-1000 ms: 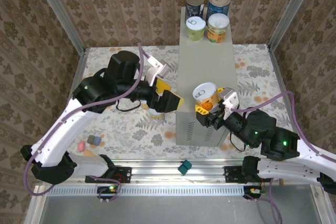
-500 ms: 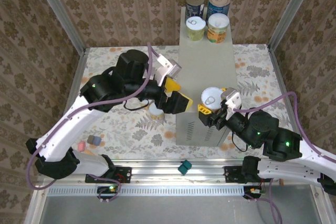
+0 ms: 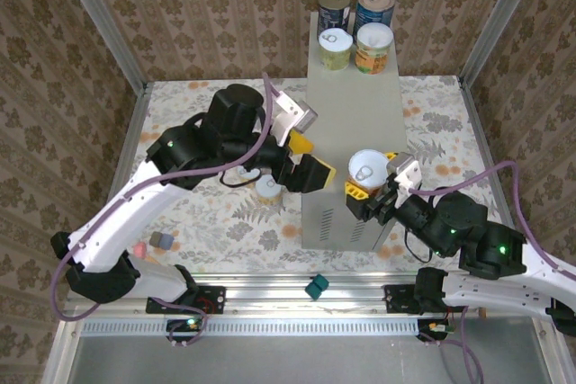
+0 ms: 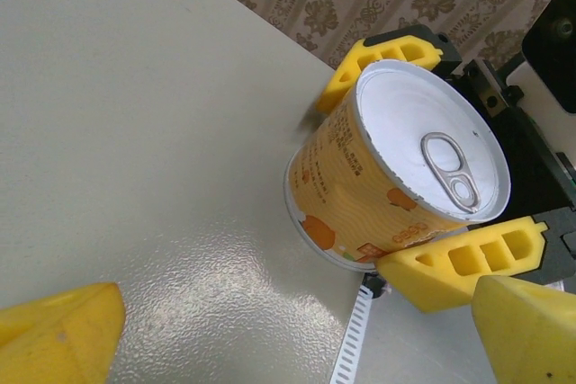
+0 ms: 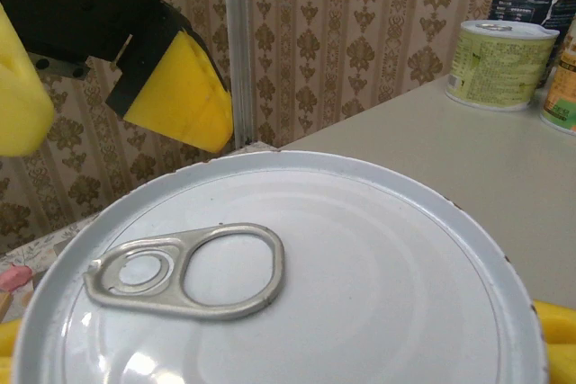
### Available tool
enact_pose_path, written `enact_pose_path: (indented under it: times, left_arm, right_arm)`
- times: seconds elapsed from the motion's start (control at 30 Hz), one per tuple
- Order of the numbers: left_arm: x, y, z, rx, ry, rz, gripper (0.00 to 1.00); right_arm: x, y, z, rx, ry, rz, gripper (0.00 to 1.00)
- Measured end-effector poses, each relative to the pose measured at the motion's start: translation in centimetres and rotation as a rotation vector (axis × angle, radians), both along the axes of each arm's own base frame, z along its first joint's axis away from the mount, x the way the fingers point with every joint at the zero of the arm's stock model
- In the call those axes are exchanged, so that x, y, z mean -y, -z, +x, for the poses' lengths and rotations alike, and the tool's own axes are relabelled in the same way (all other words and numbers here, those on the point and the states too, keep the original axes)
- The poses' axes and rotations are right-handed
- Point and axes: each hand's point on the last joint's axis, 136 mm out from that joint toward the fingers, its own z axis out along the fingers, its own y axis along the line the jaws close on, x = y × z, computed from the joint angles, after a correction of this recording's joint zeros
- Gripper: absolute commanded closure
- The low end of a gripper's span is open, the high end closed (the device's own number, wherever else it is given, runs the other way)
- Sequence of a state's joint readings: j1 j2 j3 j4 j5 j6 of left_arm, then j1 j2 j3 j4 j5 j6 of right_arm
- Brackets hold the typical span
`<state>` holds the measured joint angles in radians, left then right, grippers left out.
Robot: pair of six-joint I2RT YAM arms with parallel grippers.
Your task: Place and organize the canned foods onto the counter
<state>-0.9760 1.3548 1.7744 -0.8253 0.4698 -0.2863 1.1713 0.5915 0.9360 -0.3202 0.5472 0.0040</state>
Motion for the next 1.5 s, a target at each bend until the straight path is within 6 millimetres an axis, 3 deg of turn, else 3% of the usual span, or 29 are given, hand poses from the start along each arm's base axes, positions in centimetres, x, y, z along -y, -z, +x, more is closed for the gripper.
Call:
enact_pose_path:
  times: [0.43,0.63,0.87,1.03,1.3,1.5]
  left_arm:
    - [-0.6,-0.6,-0.8,0.049,0.007,-0.003,0.00]
    - [-0.6,-0.6,-0.6,0.065,0.000,0.002,0.00]
    - [-0.7,0.3,-0.5,0.065,-0.001,0.020,0.00]
    - [-1.3,0.8,-0.7,0.072,-0.010,0.030,0.00]
    - [-2.5,0.8,-1.3,0.085,-0.015,0.022,0.00]
    - [-2.6,1.1,-1.3,0.090,-0.013,0.024,0.00]
  right_arm:
    - [0.8,-0.1,-0.4,-0.009,-0.001,-0.014,0.13]
    - [1.1,0.0,-0.4,-0.011,0.000,-0.016,0.26]
    - [1.0,-0.2,0.2,-0.007,0.037,-0.044,0.27]
    - [1.1,-0.3,2.7,-0.020,0.136,-0.091,0.27]
    - [4.1,-0.1,9.0,-0.101,0.310,-0.056,0.27]
    - [3.6,-0.2,12.8,-0.130,0.304,-0.024,0.26]
